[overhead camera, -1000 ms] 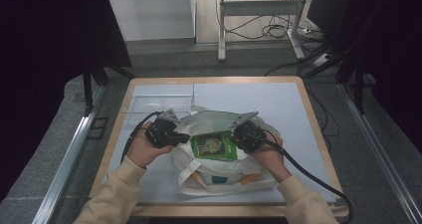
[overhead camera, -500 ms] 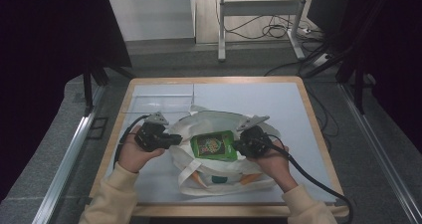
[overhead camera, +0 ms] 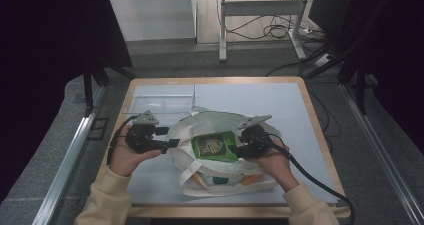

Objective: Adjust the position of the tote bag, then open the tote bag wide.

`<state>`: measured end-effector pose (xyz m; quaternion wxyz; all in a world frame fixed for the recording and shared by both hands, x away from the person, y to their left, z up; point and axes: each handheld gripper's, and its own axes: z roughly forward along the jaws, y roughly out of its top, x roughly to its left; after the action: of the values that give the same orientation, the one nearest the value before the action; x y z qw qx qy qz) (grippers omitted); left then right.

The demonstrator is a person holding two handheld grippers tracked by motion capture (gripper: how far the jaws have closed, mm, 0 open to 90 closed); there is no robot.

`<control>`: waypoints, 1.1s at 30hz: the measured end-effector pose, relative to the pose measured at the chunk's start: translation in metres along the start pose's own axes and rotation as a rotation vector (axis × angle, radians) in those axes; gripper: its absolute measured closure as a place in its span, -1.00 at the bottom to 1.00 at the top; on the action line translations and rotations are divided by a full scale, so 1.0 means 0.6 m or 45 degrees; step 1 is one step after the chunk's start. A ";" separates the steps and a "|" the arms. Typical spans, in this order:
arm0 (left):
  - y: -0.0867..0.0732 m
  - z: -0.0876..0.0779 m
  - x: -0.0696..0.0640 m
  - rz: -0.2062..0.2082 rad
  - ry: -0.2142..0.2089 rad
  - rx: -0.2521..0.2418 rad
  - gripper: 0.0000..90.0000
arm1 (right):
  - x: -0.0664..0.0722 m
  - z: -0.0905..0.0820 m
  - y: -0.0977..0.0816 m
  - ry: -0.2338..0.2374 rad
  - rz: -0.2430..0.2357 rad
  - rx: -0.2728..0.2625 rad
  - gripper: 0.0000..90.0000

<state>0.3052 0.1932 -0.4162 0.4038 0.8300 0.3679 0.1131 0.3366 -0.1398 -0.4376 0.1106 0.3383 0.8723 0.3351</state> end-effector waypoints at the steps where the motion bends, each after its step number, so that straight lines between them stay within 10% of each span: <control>1: 0.000 0.000 0.000 0.002 -0.002 0.001 -0.20 | 0.000 -0.002 0.001 -0.006 -0.003 -0.017 -0.03; 11: -0.010 -0.006 0.020 -0.046 0.035 0.003 -0.36 | 0.017 -0.002 0.020 -0.046 0.015 -0.014 -0.46; 33: -0.006 -0.008 0.025 -0.039 0.048 0.007 -0.41 | 0.007 0.051 0.041 -0.060 0.274 0.179 -0.51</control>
<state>0.3118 0.2080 -0.4176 0.3963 0.8230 0.3884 0.1215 0.3591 -0.1081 -0.4442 0.0703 0.4447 0.8495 0.2750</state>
